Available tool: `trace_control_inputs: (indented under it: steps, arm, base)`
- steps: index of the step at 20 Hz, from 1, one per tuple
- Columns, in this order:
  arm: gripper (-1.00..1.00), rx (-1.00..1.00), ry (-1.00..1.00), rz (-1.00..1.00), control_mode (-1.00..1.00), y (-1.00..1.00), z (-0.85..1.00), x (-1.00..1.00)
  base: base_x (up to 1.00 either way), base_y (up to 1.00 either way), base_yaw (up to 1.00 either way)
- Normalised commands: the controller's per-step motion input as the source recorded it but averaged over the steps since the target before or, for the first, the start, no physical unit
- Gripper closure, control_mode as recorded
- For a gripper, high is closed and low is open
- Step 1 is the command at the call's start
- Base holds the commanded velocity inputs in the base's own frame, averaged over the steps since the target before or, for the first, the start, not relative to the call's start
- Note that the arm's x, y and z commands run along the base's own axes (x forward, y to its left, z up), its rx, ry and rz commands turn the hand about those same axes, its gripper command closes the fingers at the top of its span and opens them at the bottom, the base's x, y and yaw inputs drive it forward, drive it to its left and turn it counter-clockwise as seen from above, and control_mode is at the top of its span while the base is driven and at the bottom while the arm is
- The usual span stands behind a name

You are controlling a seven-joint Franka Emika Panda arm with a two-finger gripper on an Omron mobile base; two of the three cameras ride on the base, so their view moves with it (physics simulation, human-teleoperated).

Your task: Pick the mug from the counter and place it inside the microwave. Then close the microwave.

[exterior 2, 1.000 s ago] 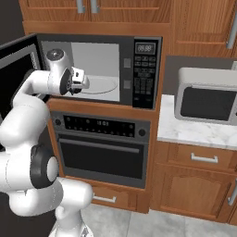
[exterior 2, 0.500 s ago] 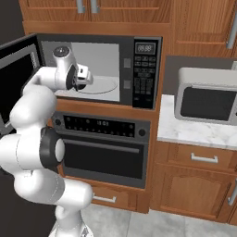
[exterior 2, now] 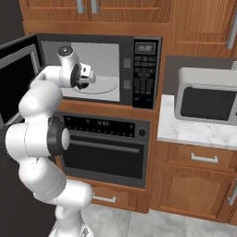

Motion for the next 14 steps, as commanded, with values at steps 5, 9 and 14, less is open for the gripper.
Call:
trace_control_inputs:
  steps: [5,9,14]
  arm:
    - [1.00,0.00,0.00,0.00,-1.00,0.00,-0.19,0.25]
    - [1.00,0.00,0.00,0.00,-1.00,0.00,-0.06,0.27]
    - [1.00,0.00,0.00,0.00,-1.00,0.00,-0.03,0.38]
  base:
    - [0.00,0.00,0.00]
    - [0.00,0.00,0.00]
    - [0.00,0.00,0.00]
